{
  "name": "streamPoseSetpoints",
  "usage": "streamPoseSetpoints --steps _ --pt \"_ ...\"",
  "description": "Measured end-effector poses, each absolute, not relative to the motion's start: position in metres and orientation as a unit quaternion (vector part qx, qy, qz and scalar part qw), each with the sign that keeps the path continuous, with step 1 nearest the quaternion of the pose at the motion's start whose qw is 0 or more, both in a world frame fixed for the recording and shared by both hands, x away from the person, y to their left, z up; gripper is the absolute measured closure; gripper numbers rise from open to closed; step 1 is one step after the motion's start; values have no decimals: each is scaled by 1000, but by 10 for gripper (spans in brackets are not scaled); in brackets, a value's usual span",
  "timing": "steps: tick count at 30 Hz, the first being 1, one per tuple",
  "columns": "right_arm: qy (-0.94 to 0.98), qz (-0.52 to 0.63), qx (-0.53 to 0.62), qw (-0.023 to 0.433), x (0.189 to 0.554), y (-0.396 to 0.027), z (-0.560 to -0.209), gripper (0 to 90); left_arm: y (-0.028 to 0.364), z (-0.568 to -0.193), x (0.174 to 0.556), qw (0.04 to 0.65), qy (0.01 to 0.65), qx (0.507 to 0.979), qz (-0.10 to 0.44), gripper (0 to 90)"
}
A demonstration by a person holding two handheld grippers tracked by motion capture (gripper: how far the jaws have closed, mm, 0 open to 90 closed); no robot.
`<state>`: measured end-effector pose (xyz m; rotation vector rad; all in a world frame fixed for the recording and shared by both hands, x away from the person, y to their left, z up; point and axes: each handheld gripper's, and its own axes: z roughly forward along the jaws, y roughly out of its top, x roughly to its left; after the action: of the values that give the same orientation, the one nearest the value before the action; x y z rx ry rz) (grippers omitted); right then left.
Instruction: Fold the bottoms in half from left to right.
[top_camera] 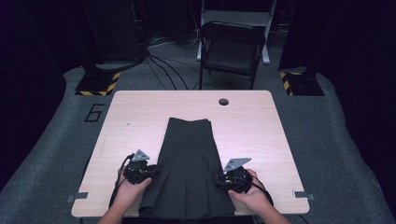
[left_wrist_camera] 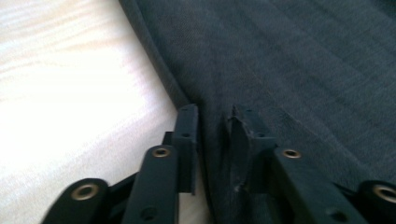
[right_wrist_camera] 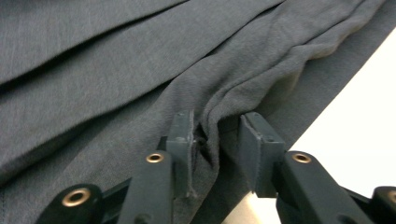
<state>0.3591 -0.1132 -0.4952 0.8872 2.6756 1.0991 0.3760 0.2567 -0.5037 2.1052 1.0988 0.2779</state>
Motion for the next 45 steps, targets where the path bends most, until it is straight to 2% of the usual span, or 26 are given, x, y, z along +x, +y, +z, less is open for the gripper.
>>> streamPoseSetpoints --steps 6,15,20,25,31,37,39,45 --pt "878 367 299 73 360 -115 -493 553 255 -503 378 372 423 819 110 611" --pt "854 391 329 99 367 -124 -470 524 250 -490 385 387 412 816 118 521" --pt "850 389 342 96 377 -125 -463 501 250 -482 393 389 414 814 120 513" --pt "842 389 352 125 401 -117 -466 458 248 -485 409 381 417 817 116 512" --pt "844 379 355 133 423 -104 -476 489 246 -486 430 387 408 818 121 521" --pt "846 379 354 121 445 -85 -476 576 245 -486 450 405 430 800 110 545" --pt "849 375 349 126 450 -81 -475 565 244 -486 453 404 429 799 119 574" --pt "855 364 345 133 461 -72 -476 488 238 -481 464 398 425 803 126 565"
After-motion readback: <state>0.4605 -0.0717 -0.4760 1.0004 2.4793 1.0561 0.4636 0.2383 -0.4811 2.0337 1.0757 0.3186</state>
